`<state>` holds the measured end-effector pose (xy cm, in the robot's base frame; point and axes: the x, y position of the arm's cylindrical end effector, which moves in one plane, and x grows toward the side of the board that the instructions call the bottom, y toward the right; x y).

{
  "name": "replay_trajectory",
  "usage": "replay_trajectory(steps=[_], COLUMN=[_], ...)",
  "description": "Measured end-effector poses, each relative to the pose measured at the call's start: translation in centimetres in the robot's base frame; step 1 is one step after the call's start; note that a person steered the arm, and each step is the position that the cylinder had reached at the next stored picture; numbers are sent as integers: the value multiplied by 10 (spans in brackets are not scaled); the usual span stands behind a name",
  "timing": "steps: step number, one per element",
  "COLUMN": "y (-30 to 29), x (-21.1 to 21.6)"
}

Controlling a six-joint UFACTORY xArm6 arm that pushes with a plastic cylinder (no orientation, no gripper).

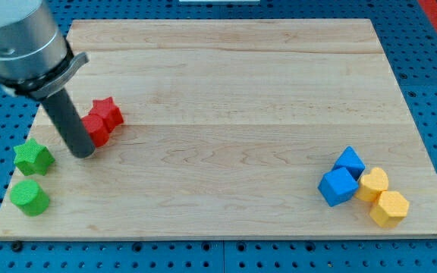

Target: Move the blue cube slightly up

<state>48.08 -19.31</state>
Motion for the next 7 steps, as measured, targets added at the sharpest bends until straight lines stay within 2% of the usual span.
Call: replay_trajectory(steps=[1,2,3,4,5,6,7], y=[2,22,123,211,226,262,313], x=[-45,-59,17,134,136,124,136])
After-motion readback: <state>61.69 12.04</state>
